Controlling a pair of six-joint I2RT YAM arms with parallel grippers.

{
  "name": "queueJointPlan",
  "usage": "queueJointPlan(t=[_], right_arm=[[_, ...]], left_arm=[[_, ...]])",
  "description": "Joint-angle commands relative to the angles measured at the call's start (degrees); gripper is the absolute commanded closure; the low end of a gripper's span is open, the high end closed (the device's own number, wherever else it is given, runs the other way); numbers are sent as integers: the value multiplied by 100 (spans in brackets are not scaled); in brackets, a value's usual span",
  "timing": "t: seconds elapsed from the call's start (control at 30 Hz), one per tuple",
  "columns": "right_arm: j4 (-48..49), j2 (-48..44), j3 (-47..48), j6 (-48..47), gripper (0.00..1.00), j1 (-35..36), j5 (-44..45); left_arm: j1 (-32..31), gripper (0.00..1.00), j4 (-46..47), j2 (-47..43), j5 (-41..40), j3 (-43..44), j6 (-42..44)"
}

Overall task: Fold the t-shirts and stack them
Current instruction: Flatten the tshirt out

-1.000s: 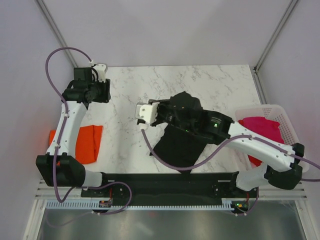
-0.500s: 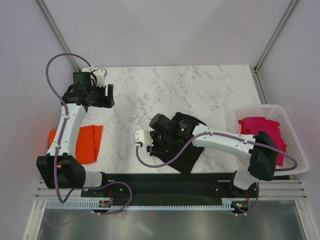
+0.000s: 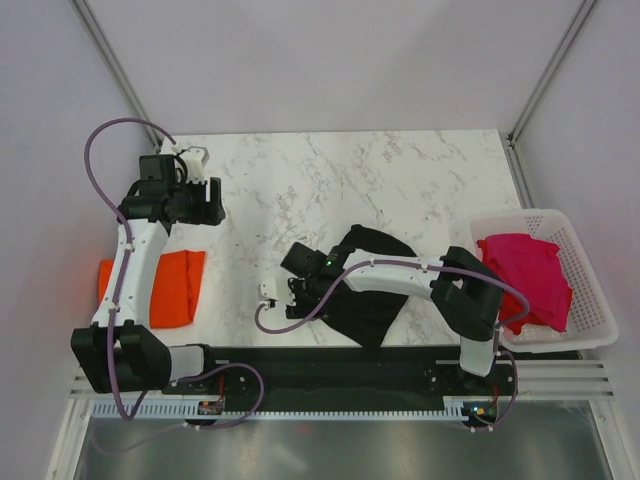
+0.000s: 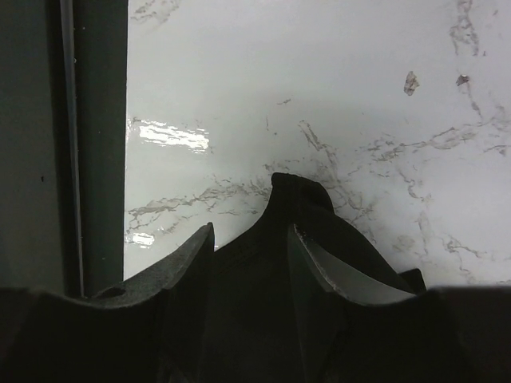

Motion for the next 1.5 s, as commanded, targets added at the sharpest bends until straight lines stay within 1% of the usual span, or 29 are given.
queueJointPlan(t=[0.0,0.13,0.17,0.2,0.23,0.27,0.4,0.5,0.53,0.63,0.73,0.8,0.9,0.93,1.1,1.13,1.17,1.2,1.23,1.33,1.37,1.4,1.47], right_arm=[[193,95,200,-179,50,19,-49],[290,226,191,-171,52,19,56],[307,262,191,-171,58,28,91],[316,288,208,-171,61,19,100],[308,349,217,-162,67,19,109],[316,359,217,-144,77,19,162],[343,394,208,-118,80,19,232],[378,376,208,-92,88,19,311],[378,350,208,-109,93,19,320],[395,183,226,-126,100,19,521],[369,-369,392,-249,100,-7,960],[290,-877,717,-407,100,-34,1137],[36,-1327,1297,-688,100,-60,1357],[18,-1407,1568,-759,100,-60,1497],[-9,-1689,2229,-1146,100,-86,1867],[0,-1681,2265,-1103,92,-86,1893],[-87,-1654,2221,-1041,82,-95,1876],[-131,-1602,2117,-962,60,-87,1667],[-210,-1567,1968,-953,54,-78,1569],[-422,-1338,1327,-594,49,-78,814],[-465,-1251,1246,-497,49,-78,665],[-518,-1058,1176,-426,49,-86,298],[-720,-829,1052,-408,49,-86,-4]], left_arm=[[67,24,66,-147,168,-21,-42],[111,25,57,-138,238,-38,-60],[137,25,57,-138,247,-38,-69],[154,25,57,-129,265,-38,-78],[163,25,66,-120,291,-38,-86],[181,25,57,-120,300,-38,-95],[216,25,66,-94,335,-21,-122],[234,25,75,-85,353,-12,-139],[242,25,66,-85,353,-3,-148],[269,25,75,-85,362,6,-148],[313,26,75,-120,388,-12,-174],[322,26,66,-138,397,-90,-174],[322,26,127,-156,467,-213,-227],[330,27,136,-138,493,-231,-245],[374,27,180,-77,555,-197,-280],[392,27,163,-76,572,-179,-280],[383,27,171,-59,581,-170,-289],[383,27,163,-50,573,-144,-289],[383,27,163,-50,564,-144,-289],[418,25,163,-50,537,-117,-297],[427,25,163,-59,546,-109,-297],[436,23,145,-59,537,-117,-297],[445,22,145,-94,546,-144,-271]])
